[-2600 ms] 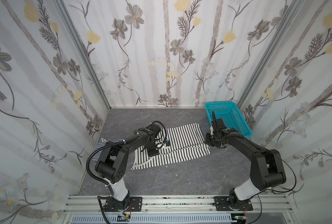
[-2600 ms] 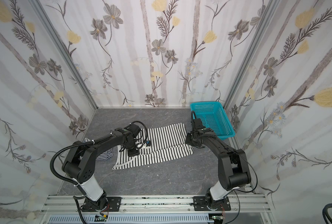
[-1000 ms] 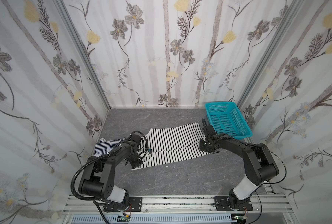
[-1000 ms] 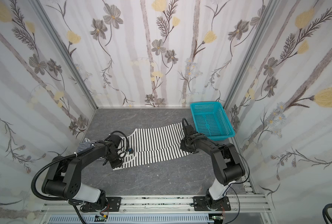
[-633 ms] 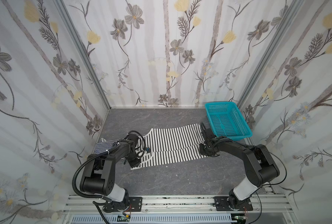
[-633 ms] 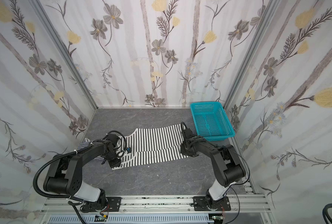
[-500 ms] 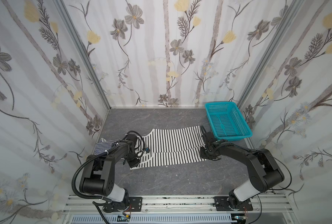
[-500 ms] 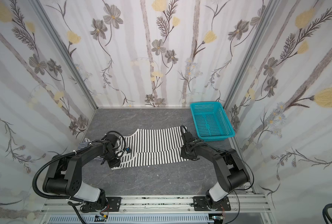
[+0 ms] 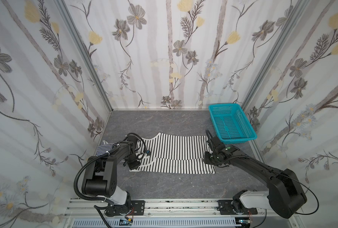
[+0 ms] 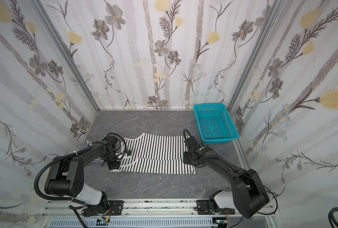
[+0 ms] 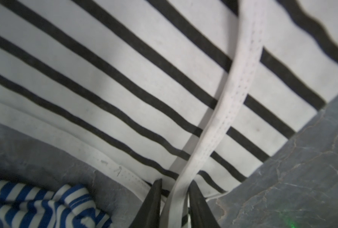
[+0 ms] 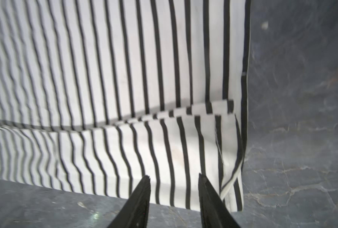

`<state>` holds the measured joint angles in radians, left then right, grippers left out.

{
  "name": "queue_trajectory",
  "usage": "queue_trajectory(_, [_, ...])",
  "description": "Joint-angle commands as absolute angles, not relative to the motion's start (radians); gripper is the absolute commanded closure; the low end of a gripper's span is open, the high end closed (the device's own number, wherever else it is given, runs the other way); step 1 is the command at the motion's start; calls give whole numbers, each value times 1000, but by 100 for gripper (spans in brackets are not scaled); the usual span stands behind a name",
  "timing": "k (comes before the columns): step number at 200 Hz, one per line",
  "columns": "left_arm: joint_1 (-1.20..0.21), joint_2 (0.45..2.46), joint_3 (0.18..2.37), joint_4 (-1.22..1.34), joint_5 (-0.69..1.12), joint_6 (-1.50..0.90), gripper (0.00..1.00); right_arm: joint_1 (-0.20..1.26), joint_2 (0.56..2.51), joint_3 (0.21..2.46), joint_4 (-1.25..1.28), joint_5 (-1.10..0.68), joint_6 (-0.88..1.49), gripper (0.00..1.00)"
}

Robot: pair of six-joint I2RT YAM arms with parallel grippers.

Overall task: Fold and stack tank tops
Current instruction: Rotate the tank top at the center of the table, then move the basket to the top-right of the table.

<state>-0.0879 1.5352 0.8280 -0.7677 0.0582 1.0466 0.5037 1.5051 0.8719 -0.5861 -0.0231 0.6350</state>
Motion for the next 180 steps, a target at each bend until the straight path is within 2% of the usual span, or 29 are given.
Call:
queue_trajectory(1, [-89, 1522, 880, -847, 85, 1060, 71, 476, 1570, 979, -578, -14, 599, 57])
queue_trajectory(53, [-93, 1546, 1021, -888, 176, 1032, 65, 334, 1920, 1373, -585, 14, 500, 57])
queue_trajectory(103, [-120, 1745, 1276, -819, 367, 775, 61, 249, 2243, 1748, -708, 61, 472, 57])
queue_trajectory(180, [-172, 2110, 1656, -691, 309, 451, 60, 121, 2293, 1823, -732, 78, 456, 56])
